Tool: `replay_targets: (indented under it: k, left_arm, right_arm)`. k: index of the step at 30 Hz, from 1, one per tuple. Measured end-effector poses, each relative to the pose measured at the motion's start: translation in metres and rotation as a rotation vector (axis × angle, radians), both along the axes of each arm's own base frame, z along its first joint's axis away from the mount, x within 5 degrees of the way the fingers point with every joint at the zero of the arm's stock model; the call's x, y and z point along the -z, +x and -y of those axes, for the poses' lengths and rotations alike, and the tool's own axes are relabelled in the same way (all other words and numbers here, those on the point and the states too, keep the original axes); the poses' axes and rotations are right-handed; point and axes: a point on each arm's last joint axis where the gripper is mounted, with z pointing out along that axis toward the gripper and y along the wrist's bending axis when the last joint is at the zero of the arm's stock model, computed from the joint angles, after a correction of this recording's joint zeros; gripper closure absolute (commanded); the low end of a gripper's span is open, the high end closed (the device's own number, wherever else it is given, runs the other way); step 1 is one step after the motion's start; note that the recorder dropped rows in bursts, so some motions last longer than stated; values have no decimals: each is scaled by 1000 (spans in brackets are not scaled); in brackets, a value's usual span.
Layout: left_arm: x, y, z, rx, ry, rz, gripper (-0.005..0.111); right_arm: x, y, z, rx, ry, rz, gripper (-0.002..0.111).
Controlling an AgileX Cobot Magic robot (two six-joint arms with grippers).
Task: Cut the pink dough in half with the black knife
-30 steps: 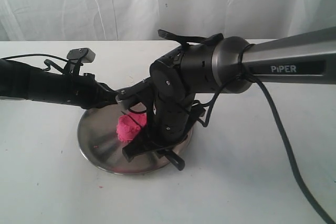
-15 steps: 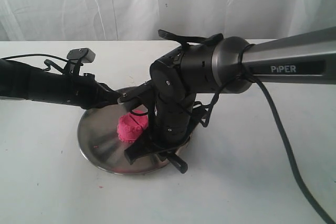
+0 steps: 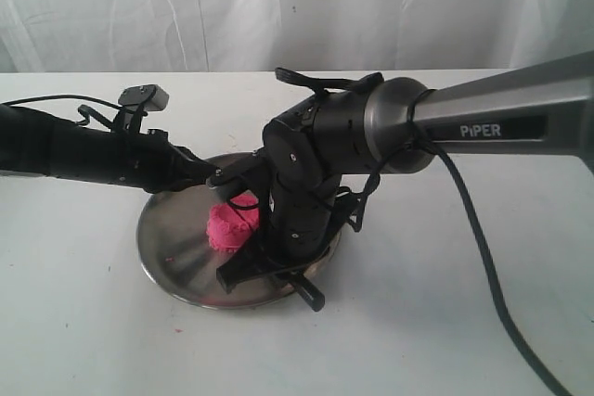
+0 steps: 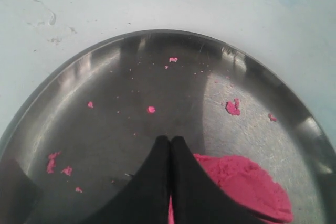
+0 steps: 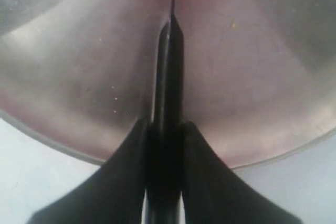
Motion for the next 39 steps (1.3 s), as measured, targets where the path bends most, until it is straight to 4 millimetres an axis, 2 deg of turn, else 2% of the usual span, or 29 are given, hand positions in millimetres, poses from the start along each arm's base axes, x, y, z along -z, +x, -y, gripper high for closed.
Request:
replay_targets:
  k: [12, 17, 21, 39]
  left_arm:
    - [4, -2, 0, 1, 2, -14, 107]
    - [22, -2, 0, 1, 2, -59, 107]
    - [28, -2, 0, -4, -1, -76, 107]
    - [24, 1, 2, -10, -40, -38, 107]
  right_arm:
    - [0, 0, 0, 3, 3, -1, 108]
    - [0, 0, 0, 3, 3, -1, 108]
    - [0, 0, 0, 3, 3, -1, 108]
    - [0, 0, -1, 3, 6, 2, 108]
